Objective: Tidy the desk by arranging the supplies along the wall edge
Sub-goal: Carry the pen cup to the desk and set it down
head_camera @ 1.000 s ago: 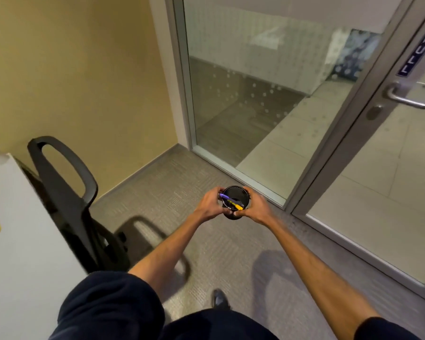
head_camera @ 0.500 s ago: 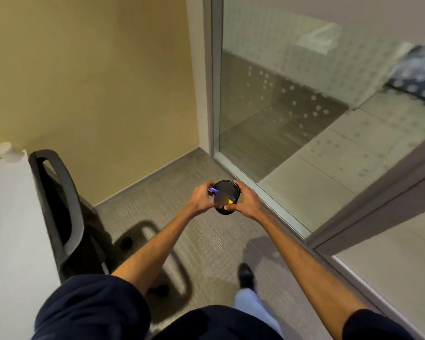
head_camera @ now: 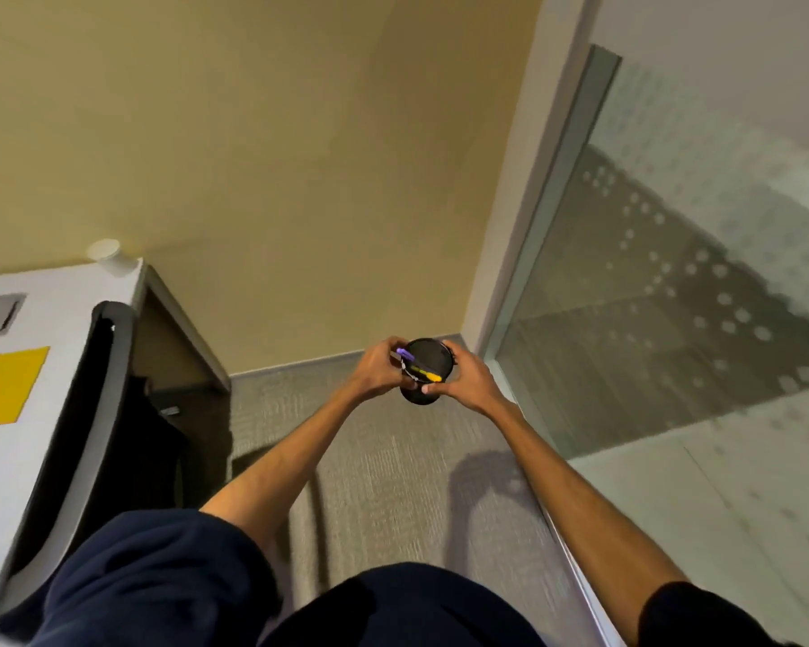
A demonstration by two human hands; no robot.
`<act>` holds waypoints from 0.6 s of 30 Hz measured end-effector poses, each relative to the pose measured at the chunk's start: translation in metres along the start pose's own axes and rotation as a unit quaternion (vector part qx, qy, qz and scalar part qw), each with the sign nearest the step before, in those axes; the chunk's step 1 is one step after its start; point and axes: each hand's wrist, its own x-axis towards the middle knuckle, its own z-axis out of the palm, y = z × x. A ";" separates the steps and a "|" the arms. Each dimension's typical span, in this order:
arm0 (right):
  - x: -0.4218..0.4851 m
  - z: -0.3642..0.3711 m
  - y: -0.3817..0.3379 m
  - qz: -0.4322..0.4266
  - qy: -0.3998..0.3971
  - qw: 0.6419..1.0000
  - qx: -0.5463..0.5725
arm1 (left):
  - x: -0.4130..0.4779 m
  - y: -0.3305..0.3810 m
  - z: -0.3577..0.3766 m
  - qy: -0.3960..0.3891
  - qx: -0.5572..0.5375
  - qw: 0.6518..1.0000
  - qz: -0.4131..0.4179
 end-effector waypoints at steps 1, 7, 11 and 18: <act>0.019 -0.003 -0.005 -0.014 -0.013 1.000 0.000 | 0.010 0.000 -0.009 0.015 -0.002 1.000 -0.004; 0.122 -0.002 -0.045 -0.077 -0.082 0.993 -0.036 | 0.061 -0.010 -0.067 0.080 -0.019 0.995 -0.057; 0.184 0.018 -0.076 -0.111 -0.130 0.984 -0.058 | 0.085 -0.031 -0.108 0.128 -0.033 0.986 -0.099; 0.296 0.071 -0.137 -0.170 -0.175 0.966 -0.082 | 0.146 -0.082 -0.189 0.182 -0.042 0.974 -0.125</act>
